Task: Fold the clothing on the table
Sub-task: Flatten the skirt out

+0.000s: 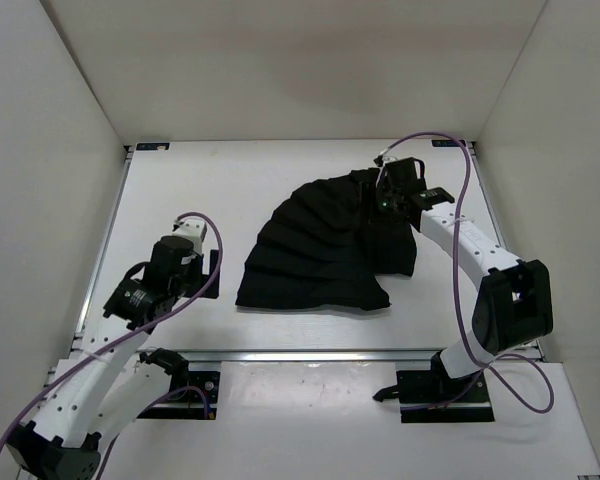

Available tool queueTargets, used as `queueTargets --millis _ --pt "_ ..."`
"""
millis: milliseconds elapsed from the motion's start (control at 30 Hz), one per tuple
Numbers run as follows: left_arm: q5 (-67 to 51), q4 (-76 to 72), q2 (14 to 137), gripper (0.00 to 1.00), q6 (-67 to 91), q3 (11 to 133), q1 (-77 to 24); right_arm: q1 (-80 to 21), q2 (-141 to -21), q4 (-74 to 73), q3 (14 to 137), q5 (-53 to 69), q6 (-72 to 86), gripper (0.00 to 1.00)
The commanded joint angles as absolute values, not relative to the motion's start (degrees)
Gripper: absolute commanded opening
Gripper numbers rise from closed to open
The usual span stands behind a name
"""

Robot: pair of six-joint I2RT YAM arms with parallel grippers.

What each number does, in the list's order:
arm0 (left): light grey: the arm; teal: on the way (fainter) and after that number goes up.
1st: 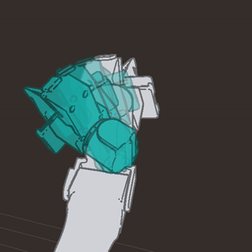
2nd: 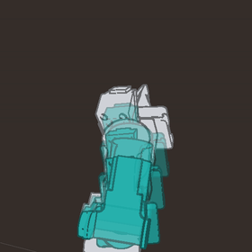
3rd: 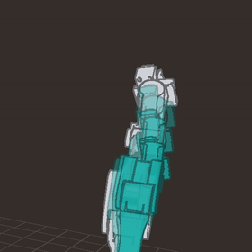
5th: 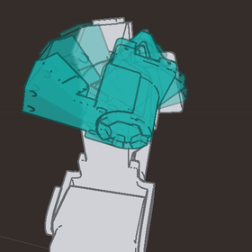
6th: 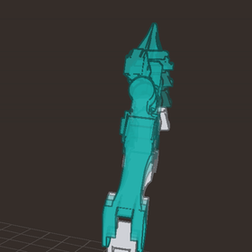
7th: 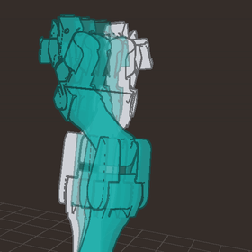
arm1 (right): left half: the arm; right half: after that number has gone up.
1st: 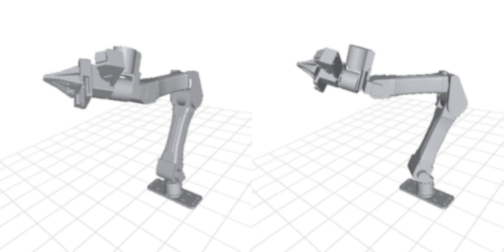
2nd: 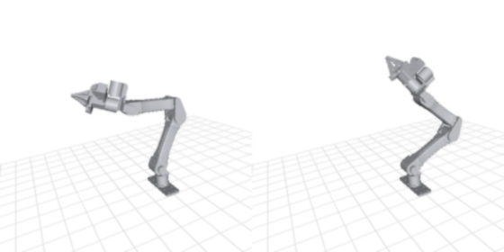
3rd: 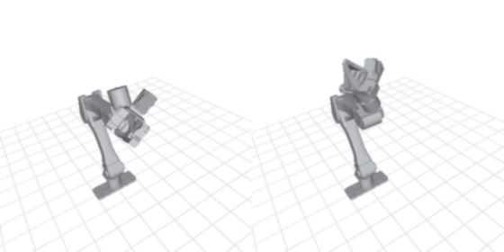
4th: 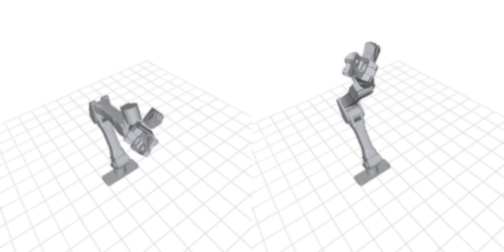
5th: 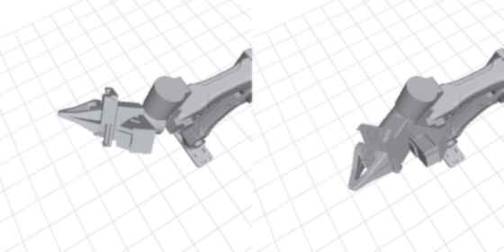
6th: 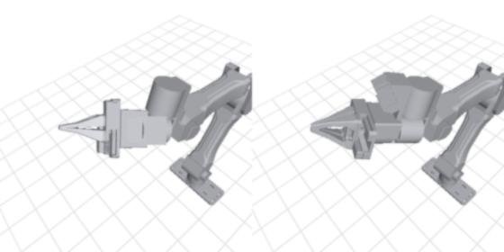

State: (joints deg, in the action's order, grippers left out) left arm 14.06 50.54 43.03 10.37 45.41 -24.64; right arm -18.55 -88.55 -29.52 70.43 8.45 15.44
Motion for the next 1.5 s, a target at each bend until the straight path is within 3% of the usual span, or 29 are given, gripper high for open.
queueTargets --millis 0,200,233,267,333,367,400,433,467,600,667,1000,1200,1433,1467 --pt "12.75 49.14 39.4 0.98 8.71 45.0 -24.27 -18.8 -87.45 -25.4 69.88 8.97 14.42 0.57" --pt "7.3 45.01 30.59 0.96 5.62 45.09 -21.01 -18.37 -88.5 -24.79 67.85 9.06 13.27 0.59" --pt "6.6 44.57 30.67 0.8 6.41 46.13 -21.18 -18.54 -88.68 -24.79 67.68 9.23 13.01 0.59" --pt "5.63 44.56 31.98 0.45 6.85 46.93 -21.01 -18.37 -89.03 -24.7 67.24 9.05 13.53 0.6" --pt "0.2 43.77 34.09 0.1 9.65 47.19 -19.78 -17.93 -88.42 -24.43 66.89 9.75 13.36 0.6" --pt "-4.61 42.12 35.15 0.01 12.02 45.98 -19.6 -17.93 -88.16 -23.48 66.19 10.02 13.71 0.6" --pt "-9.53 40.79 35.5 0.0 13.43 45.53 -19.43 -17.84 -87.81 -23.12 65.75 10.19 13.97 0.6" --pt "-11.93 37.56 36.03 0.05 17.28 43.44 -20.47 -17.93 -87.37 -22.85 65.48 10.28 14.06 0.59" --pt "-15.26 33.35 36.38 0.23 21.58 40.72 -22.39 -17.58 -87.1 -22.59 65.13 10.2 14.24 0.59" --pt "-18.63 19.2 39.45 0.63 39.94 30.45 -29.78 -16.53 -86.31 -21.63 63.55 10.72 14.68 0.59" --pt "-20.21 12.96 41.56 0.68 45.58 26.04 -32.15 -16.7 -85.61 -20.92 62.76 11.51 15.12 0.6" --pt "-14.95 3.09 52.81 0.76 57.99 17.85 -34.19 -16.53 -85.78 -17.4 60.29 14.85 16.7 0.6" --pt "-9.5 -4.83 57.12 0.78 63.45 12.83 -32.35 -16.7 -85.0 -15.82 57.92 12.66 17.57 0.87" --pt "-6.68 -6.15 67.49 0.78 60.91 18.1 -29.45 -15.21 -81.13 -12.75 52.56 11.25 20.21 0.99" --pt "-5.98 -6.33 69.24 0.72 60.13 19.06 -28.49 -14.94 -81.12 -12.14 51.43 11.08 20.65 1.0"
